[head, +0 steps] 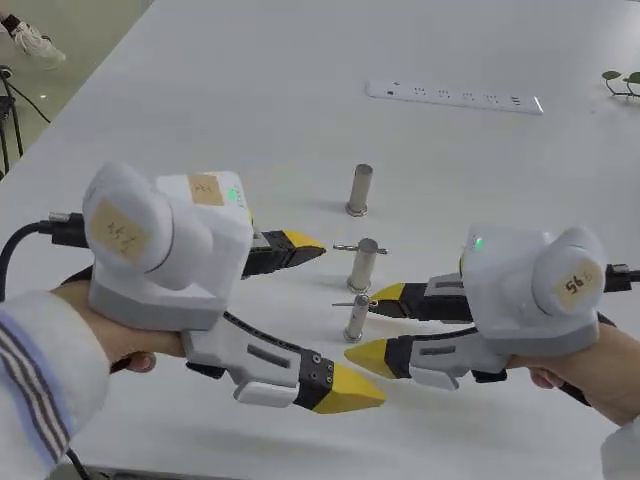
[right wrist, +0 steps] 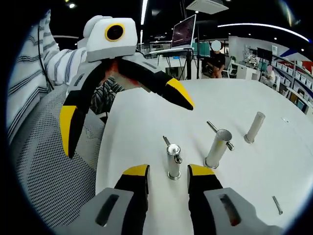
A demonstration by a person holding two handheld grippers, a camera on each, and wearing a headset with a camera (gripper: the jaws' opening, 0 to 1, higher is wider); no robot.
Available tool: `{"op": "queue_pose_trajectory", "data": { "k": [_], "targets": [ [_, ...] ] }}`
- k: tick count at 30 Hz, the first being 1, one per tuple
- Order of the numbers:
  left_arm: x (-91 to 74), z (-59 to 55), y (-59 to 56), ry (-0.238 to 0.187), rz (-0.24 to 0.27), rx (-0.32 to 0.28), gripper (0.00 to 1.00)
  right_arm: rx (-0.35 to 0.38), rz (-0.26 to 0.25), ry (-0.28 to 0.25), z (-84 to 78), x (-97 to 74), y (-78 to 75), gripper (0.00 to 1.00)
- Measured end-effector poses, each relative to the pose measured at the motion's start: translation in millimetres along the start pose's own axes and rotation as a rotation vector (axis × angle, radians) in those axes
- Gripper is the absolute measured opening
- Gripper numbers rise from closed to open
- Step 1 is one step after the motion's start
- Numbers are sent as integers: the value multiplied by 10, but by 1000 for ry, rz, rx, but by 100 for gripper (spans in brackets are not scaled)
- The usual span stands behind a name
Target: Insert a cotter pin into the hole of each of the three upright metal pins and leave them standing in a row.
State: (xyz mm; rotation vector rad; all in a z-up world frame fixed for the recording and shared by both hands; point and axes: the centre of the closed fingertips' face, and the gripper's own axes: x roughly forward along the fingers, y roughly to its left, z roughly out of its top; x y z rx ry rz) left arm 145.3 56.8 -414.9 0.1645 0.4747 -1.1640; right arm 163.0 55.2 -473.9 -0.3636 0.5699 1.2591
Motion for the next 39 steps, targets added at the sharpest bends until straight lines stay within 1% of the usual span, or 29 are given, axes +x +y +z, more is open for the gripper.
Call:
{"op": "queue_pose_trajectory", "data": {
  "k": [1, 2, 3, 5, 6, 8, 11, 14, 17, 19, 21, 24, 27, 30, 33, 36, 39],
  "targets": [
    [-14, -26, 30, 7, 21, -14, 93, 4, 0, -4, 0, 15, 1, 27],
    [-21, -37, 45, 8, 30, -26, 97, 4, 3, -4, -5, 25, 6, 27],
    [-36, -44, 64, 0, 42, -40, 99, 4, 5, -5, -16, 42, 6, 27],
    [-55, -29, 109, -23, 72, -48, 99, 7, 1, -8, -20, 60, 0, 26],
    [-72, -28, 119, -28, 79, -53, 99, 16, -3, -15, -17, 71, -9, 26],
    [-86, -18, 115, -36, 79, -65, 99, 36, -13, -33, 0, 81, -26, 24],
    [-91, -22, 111, -35, 82, -69, 99, 56, -18, -53, 18, 91, -41, 21],
    [-88, -36, 111, -31, 85, -68, 99, 52, -16, -61, 22, 104, -37, 22],
    [-80, -59, 93, -24, 79, -75, 99, 58, -24, -71, 22, 112, -50, 18],
    [-77, -67, 94, -23, 82, -75, 99, 59, -27, -72, 11, 116, -53, 13],
    [-77, -71, 88, -22, 81, -76, 98, 46, -39, -66, -6, 113, -68, 6],
    [-80, -75, 78, -24, 80, -82, 97, 39, -40, -73, -2, 111, -48, 5],
    [-83, -118, 94, -8, 90, -99, 97, 27, -39, -77, -1, 109, -41, 5],
    [-88, -148, 106, -1, 97, -94, 97, 11, -32, -78, 2, 110, -24, 4],
    [-92, -154, 105, -1, 97, -99, 97, -9, -64, -83, 9, 92, -63, 4],
    [-96, -156, 113, -1, 99, -96, 97, 14, -90, -112, 64, 32, -119, 4],
    [-96, -151, 114, -1, 99, -97, 97, 17, -132, -113, 93, -53, -221, 4]
  ]
}}
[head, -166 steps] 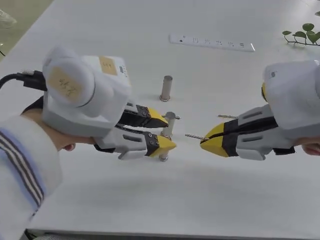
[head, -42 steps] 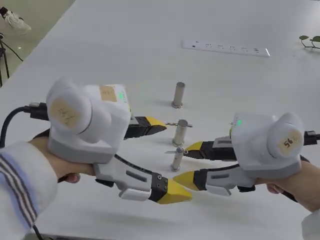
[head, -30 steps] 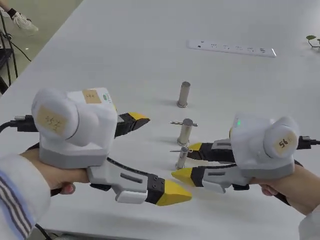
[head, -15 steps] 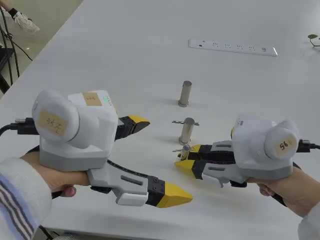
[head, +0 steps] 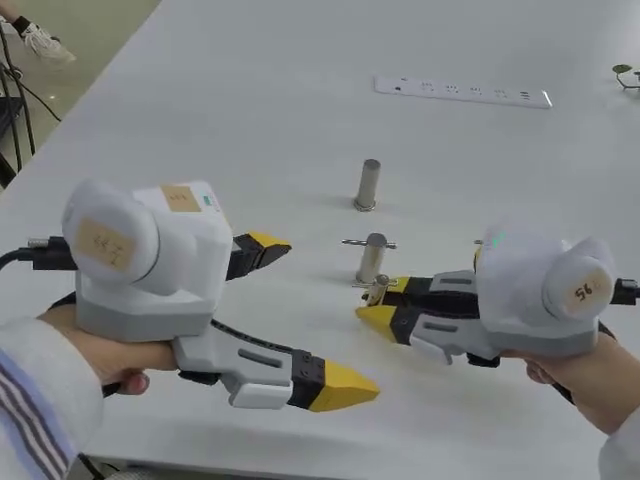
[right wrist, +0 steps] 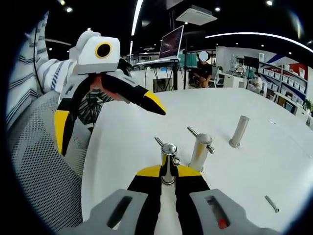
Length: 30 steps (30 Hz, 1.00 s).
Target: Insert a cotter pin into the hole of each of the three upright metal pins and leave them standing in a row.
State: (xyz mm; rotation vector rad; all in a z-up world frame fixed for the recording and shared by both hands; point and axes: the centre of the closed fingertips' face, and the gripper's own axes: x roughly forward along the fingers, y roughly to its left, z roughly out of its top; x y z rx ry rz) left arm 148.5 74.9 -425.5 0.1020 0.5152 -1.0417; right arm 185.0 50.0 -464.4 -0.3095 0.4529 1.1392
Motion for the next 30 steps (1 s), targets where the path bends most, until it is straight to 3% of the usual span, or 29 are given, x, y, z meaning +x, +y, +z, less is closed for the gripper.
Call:
{"op": "queue_pose_trajectory", "data": {
  "k": [4, 15, 30],
  "targets": [
    [5, 13, 4, -2, 3, 2, 96, 52, -58, -31, 9, -129, -179, 4],
    [2, 47, 54, 0, 14, 9, 96, 127, -203, -11, -208, -475, -595, 4],
    [-14, 46, 85, 10, 23, 5, 96, 160, -225, 9, -368, -492, -685, 4]
  ]
}}
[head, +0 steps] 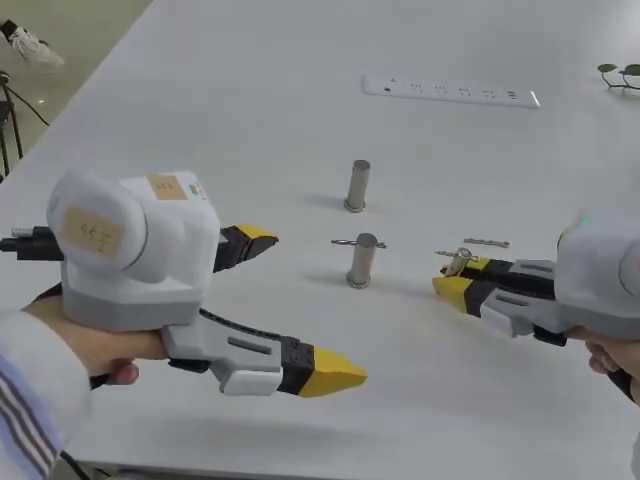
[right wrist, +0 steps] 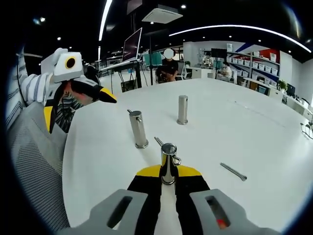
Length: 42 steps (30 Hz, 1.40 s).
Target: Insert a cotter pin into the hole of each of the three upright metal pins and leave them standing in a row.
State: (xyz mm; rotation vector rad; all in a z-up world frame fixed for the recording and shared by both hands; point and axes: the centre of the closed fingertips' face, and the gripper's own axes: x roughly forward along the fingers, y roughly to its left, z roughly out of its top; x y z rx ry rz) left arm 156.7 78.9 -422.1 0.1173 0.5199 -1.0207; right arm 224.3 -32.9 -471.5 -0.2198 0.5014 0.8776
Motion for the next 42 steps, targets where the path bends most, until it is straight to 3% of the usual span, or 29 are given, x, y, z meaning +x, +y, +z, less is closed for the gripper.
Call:
{"op": "queue_pose_trajectory", "data": {
  "k": [7, 14, 17, 27, 29, 31, 35, 42],
  "targets": [
    [-13, -34, 20, 19, 7, -1, 95, -6, 2, 12, -37, 31, -29, 4],
    [-20, -57, 25, 28, 10, -5, 94, 8, 20, -11, -30, 50, -43, 4],
    [-18, -59, 24, 29, 11, -6, 94, 34, 46, -4, -33, 51, -28, 5],
    [-7, -92, -11, 44, 7, 0, 94, 36, 35, 2, -45, 65, -24, 5],
    [-9, -109, -9, 48, 12, -1, 94, 7, 21, 37, -86, 58, -28, 6],
    [-17, -120, -10, 48, 14, -7, 94, -11, 9, 77, -133, 50, -29, 13],
    [-31, -125, -8, 46, 20, -8, 94, -26, 18, 89, -124, -23, -1, 31],
    [-52, -22, -16, 8, 27, -10, 94, -15, -35, 65, 82, -302, -25, 43]
  ]
}}
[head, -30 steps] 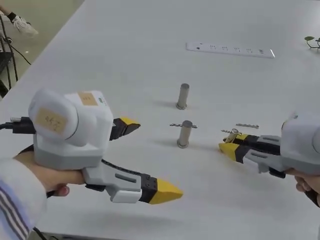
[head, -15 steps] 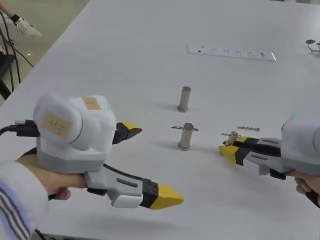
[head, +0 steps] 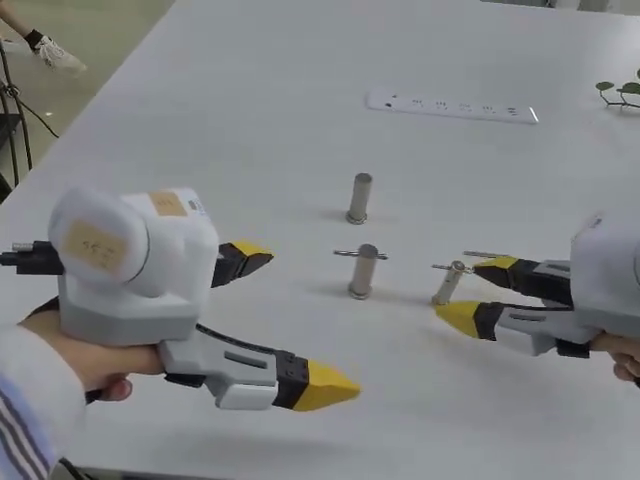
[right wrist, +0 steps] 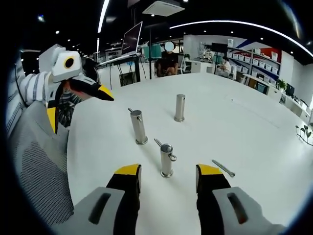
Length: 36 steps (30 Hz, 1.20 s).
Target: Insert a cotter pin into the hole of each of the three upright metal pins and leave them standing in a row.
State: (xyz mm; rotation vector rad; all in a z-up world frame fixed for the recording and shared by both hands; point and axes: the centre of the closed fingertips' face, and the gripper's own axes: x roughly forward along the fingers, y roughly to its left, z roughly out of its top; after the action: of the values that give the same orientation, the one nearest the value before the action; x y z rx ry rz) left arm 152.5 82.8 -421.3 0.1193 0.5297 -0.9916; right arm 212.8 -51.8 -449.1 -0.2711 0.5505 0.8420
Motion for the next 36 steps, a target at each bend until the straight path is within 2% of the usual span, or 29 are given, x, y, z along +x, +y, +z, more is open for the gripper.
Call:
{"op": "queue_pose_trajectory", "data": {
  "k": [4, 8, 9, 11, 19, 23, 27, 33, 36],
  "targets": [
    [-22, 60, -17, -20, 5, 5, 95, 43, -8, -34, 121, -216, 70, 57],
    [-44, 86, -31, -30, 15, 3, 95, 69, -15, -62, 185, -381, 124, 66],
    [-53, 95, -37, -35, 16, -1, 95, 99, -18, -90, 229, -427, 139, 70],
    [-67, 120, -54, -49, 14, -9, 95, 127, -13, -96, 240, -492, 165, 78],
    [-95, 194, -116, -60, 7, 7, 95, 136, -34, -118, 235, -720, 251, 84],
    [-103, 250, -192, -80, -1, 1, 95, 170, -54, -131, 227, -802, 239, 92],
    [-92, 257, -237, -79, 7, -17, 95, 189, -72, -113, 159, -891, 217, 95],
    [-60, 234, -212, -68, 35, -51, 95, 210, -96, -117, 74, -1015, 137, 97],
    [-37, 242, -164, -60, 52, -64, 94, 275, -88, -168, 80, -1099, 120, 98]
  ]
}}
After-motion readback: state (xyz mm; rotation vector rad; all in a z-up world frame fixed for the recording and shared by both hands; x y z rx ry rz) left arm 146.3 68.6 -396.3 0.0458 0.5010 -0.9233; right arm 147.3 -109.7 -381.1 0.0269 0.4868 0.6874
